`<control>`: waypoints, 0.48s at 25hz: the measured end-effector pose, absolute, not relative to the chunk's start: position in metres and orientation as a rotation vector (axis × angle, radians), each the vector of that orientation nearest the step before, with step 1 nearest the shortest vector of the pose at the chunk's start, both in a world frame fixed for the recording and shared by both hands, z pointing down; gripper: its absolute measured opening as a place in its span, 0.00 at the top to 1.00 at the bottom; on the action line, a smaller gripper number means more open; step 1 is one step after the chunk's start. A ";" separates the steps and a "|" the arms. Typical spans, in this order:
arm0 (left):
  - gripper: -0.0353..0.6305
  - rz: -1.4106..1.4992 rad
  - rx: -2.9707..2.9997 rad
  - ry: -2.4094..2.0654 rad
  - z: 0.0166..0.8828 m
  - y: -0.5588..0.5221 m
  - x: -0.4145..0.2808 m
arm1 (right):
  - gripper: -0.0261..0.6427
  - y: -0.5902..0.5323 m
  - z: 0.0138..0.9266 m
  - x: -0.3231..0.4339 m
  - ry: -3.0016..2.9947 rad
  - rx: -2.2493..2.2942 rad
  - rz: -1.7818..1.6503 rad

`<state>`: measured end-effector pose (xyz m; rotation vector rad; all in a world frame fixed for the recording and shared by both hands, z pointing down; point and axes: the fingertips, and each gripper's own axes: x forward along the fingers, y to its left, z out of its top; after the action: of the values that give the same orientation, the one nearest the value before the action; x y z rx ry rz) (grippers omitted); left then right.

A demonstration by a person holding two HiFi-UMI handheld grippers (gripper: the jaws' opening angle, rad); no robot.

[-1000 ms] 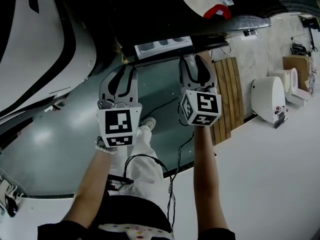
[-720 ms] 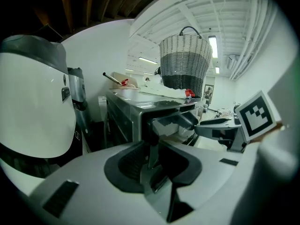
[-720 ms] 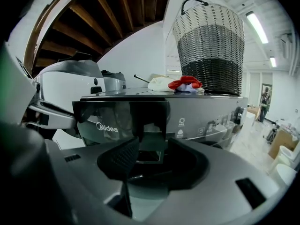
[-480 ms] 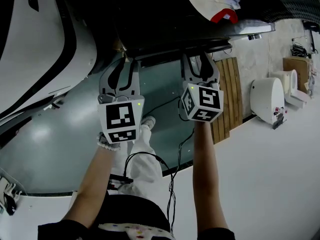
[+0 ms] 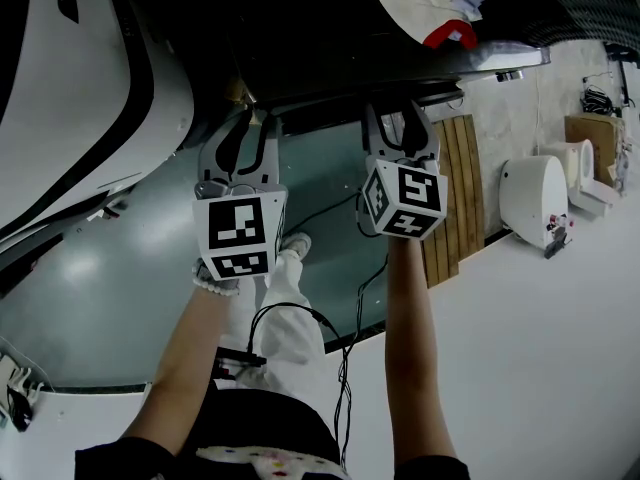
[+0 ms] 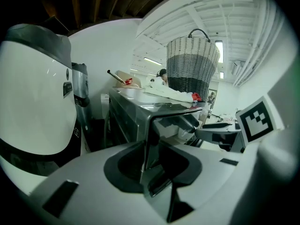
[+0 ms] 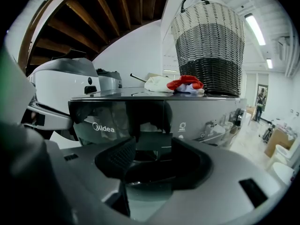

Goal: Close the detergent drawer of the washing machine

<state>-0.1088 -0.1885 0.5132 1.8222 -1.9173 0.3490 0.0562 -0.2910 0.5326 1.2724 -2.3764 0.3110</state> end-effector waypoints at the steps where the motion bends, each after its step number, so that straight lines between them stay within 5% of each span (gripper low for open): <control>1: 0.79 0.333 1.827 -1.910 0.513 -0.189 -0.108 | 0.63 -0.291 0.533 0.056 -2.379 1.272 0.311; 8: 0.80 0.234 1.874 -1.849 0.511 -0.175 -0.116 | 0.63 -0.279 0.528 0.053 -2.391 1.252 0.282; 12: 0.84 0.258 1.927 -1.832 0.497 -0.167 -0.118 | 0.75 -0.262 0.509 0.047 -2.412 1.246 0.223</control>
<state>-0.1177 -0.1675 0.4966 1.9266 -1.8316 0.2580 0.0472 -0.2624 0.5092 1.2461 -2.4122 0.2230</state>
